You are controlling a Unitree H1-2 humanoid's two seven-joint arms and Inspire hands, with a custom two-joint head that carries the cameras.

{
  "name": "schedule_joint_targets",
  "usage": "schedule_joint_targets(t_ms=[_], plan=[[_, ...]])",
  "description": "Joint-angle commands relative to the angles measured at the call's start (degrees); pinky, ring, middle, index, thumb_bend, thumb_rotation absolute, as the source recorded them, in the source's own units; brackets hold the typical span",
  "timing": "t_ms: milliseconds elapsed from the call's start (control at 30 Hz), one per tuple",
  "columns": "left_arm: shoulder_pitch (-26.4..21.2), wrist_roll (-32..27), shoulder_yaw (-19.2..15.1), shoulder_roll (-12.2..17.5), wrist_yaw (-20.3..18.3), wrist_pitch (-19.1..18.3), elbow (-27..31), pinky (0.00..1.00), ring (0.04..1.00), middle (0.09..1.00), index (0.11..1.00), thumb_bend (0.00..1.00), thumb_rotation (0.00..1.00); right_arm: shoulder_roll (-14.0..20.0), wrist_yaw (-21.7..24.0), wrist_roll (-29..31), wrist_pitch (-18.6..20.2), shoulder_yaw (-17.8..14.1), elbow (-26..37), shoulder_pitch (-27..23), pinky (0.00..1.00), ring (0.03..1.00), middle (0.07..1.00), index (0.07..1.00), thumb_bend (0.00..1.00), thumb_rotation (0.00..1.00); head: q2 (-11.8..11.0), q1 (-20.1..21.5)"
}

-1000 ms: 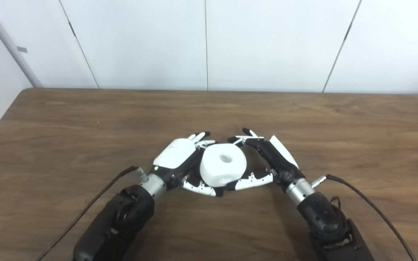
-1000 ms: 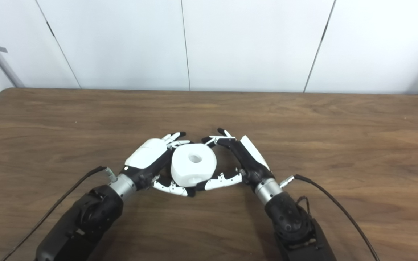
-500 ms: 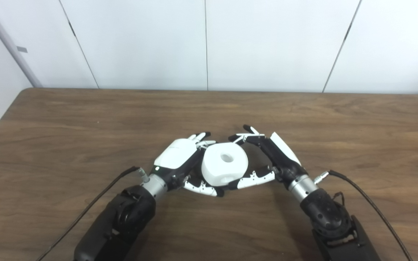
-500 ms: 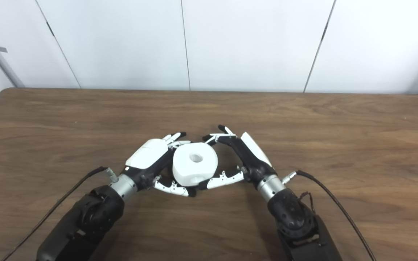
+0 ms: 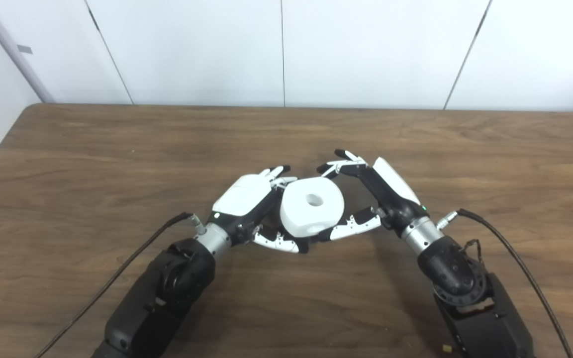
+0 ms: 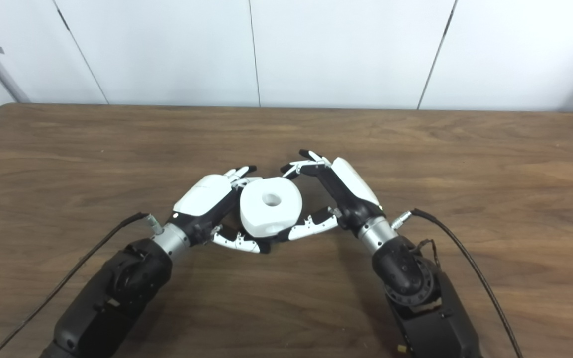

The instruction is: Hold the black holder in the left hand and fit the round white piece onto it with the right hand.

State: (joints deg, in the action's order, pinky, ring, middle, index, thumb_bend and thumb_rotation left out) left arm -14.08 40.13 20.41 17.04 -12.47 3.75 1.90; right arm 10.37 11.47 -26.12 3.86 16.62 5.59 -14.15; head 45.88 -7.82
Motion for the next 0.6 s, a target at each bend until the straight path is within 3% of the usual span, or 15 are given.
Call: schedule_joint_targets(t_ms=[0, 300, 467, 500, 567], plan=[[-1.0, -0.3, 0.2, -0.4, -0.1, 0.6, 2.0, 1.0, 1.0, 0.885, 0.482, 0.52, 0.06, 0.2, -0.7, -0.8, -1.6, -0.1, 1.6, -1.7, 1.0, 0.959, 0.776, 0.481, 0.52, 0.14, 0.1, 0.0], [-1.0, -0.3, 0.2, -0.4, -0.1, 0.2, 2.3, 1.0, 1.0, 0.886, 0.482, 0.52, 0.06, 0.5, -0.5, -0.9, -1.8, 0.5, 1.5, -1.1, 1.0, 0.958, 0.776, 0.482, 0.52, 0.14, 0.0, -0.5], [-0.9, -0.5, 0.1, -0.5, -0.2, 0.2, 2.2, 1.0, 1.0, 0.886, 0.482, 0.52, 0.06, 2.0, 1.6, -2.9, 0.1, 1.9, 2.6, -1.1, 1.0, 0.973, 0.826, 0.489, 0.52, 0.16, -0.1, -0.6], [-0.9, -0.6, 0.1, -0.5, 0.0, 0.3, 2.2, 1.0, 1.0, 0.885, 0.482, 0.52, 0.06, 2.4, 2.2, -3.4, 0.7, 2.2, 2.9, -1.2, 1.0, 0.987, 0.848, 0.564, 0.74, 0.29, -0.1, -0.6], [-0.8, -0.6, 0.1, -0.6, -0.3, 0.0, 2.3, 1.0, 1.0, 0.883, 0.482, 0.52, 0.06, 2.9, 3.3, -4.1, 1.8, 2.7, 3.6, -1.3, 1.0, 0.997, 0.875, 0.626, 0.86, 0.38, -0.1, -0.6]])
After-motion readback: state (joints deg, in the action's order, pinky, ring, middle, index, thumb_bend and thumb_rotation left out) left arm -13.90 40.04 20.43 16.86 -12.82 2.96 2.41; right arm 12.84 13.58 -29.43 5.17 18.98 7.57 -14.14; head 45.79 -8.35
